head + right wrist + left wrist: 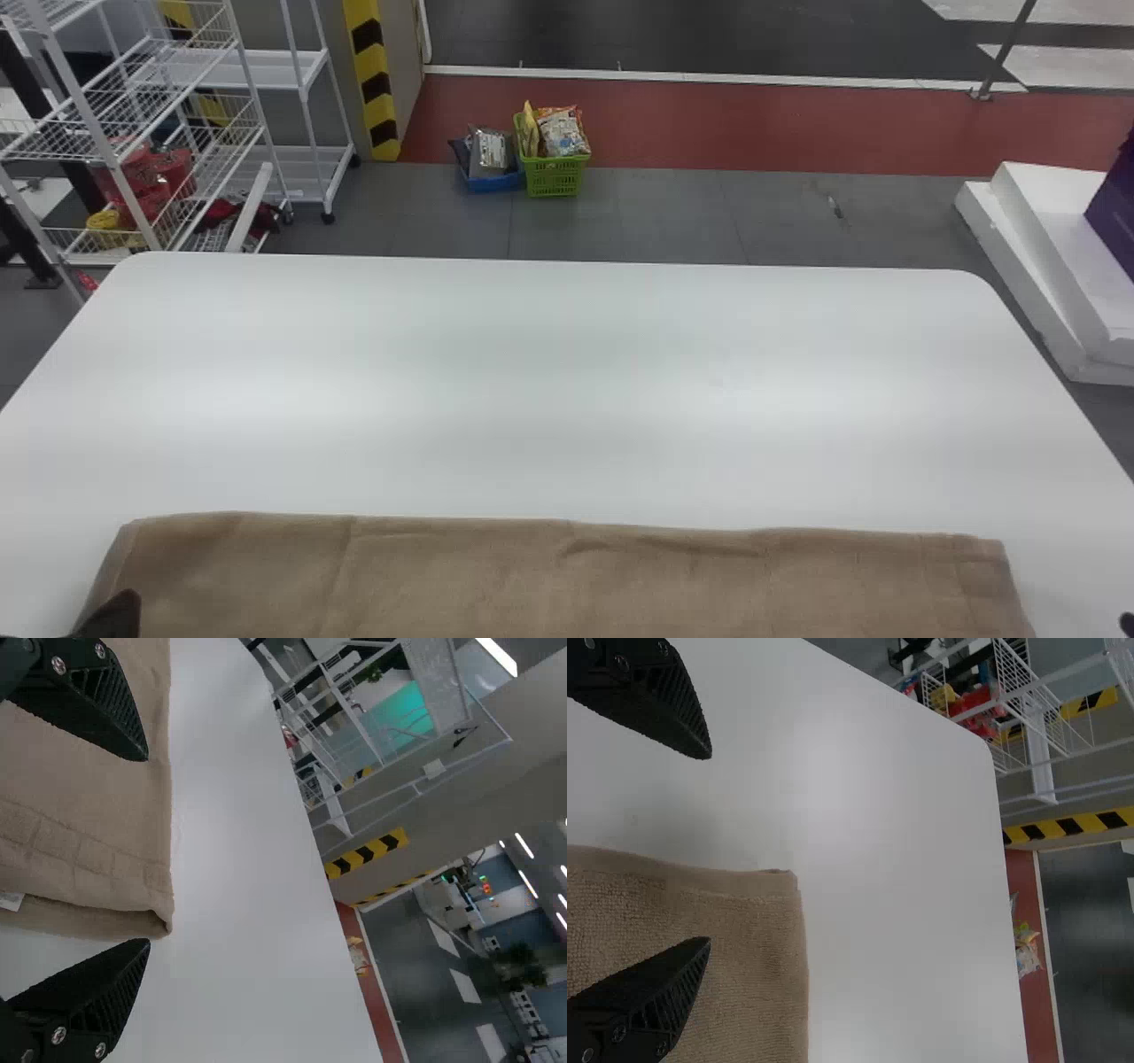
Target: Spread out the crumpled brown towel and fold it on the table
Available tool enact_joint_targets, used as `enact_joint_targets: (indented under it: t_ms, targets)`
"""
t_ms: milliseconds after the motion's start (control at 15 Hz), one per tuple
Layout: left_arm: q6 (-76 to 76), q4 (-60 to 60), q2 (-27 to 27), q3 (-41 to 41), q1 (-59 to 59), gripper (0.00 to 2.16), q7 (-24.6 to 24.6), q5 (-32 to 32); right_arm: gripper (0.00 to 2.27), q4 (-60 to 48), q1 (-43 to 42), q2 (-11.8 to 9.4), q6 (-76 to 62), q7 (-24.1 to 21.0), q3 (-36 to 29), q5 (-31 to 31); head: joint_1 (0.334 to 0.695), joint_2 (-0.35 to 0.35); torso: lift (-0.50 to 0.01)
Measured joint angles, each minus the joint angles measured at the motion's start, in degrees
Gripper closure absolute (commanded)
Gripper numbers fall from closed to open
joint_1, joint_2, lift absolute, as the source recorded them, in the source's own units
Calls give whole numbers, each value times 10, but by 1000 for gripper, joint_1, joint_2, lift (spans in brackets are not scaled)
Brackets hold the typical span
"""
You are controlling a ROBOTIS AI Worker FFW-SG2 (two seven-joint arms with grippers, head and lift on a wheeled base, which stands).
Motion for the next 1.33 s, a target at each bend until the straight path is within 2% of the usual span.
enact_joint_targets:
  t_ms: [133, 333, 600, 733, 1133, 1267, 1333]
  targets:
    - [8, 3, 0, 1, -1, 83, 0, 1, 70, -2, -2, 12, -28, 0, -12, -26, 695, -21, -127]
    - [14, 8, 0, 5, -1, 76, 1, 8, 70, -1, -2, 14, -60, -1, -18, -50, 695, -23, -127]
    - [12, 15, 0, 22, -2, 80, -6, 45, 70, 5, -1, 14, -111, -83, 3, -47, 695, -56, -127]
    - [13, 23, 0, 23, -2, 93, -13, 51, 73, 6, 0, 14, -133, -102, 13, -39, 695, -64, -127]
    - [61, 30, 0, 29, -16, 424, -54, 55, 73, 6, 3, 14, -167, -107, 22, -19, 695, -90, -127]
    - [85, 33, 0, 31, -26, 714, -66, 51, 73, 8, 3, 14, -174, -107, 25, -15, 695, -91, -127]
    - [98, 35, 0, 32, -32, 937, -71, 48, 73, 10, 3, 14, -178, -107, 26, -14, 695, -91, -127]
